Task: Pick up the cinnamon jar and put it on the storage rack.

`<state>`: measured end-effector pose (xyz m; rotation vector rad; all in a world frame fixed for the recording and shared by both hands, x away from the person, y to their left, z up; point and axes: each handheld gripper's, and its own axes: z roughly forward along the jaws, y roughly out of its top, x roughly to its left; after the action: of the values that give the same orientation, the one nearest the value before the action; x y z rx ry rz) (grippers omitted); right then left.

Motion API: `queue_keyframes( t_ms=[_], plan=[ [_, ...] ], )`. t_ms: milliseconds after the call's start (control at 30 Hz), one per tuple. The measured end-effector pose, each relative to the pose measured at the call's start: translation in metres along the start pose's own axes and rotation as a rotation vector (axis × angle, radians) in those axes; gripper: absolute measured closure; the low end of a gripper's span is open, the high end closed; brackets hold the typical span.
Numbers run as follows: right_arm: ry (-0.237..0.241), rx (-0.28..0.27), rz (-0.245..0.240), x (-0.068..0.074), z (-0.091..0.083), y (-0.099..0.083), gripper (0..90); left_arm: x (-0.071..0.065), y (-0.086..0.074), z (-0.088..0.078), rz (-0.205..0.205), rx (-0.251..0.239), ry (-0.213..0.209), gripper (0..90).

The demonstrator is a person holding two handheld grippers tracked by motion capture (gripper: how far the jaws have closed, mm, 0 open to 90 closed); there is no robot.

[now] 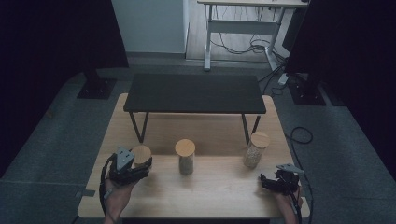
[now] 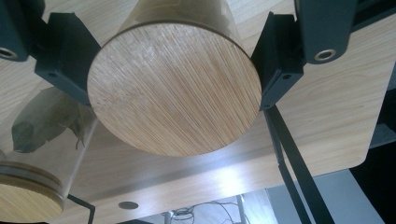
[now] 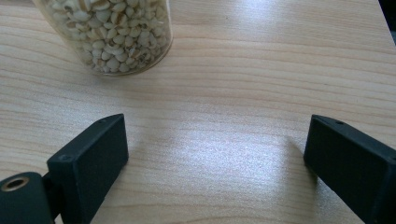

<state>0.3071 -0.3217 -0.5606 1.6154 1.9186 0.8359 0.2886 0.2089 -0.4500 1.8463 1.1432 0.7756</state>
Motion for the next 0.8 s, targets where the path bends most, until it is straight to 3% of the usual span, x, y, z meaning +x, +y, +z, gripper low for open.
queue_keyframes(
  t_ms=[800],
  plan=[
    [0.000,0.000,0.000,0.000,0.000,0.000,5.7,0.001,0.017,0.006,0.018,-0.004,-0.005,24.5]
  ],
)
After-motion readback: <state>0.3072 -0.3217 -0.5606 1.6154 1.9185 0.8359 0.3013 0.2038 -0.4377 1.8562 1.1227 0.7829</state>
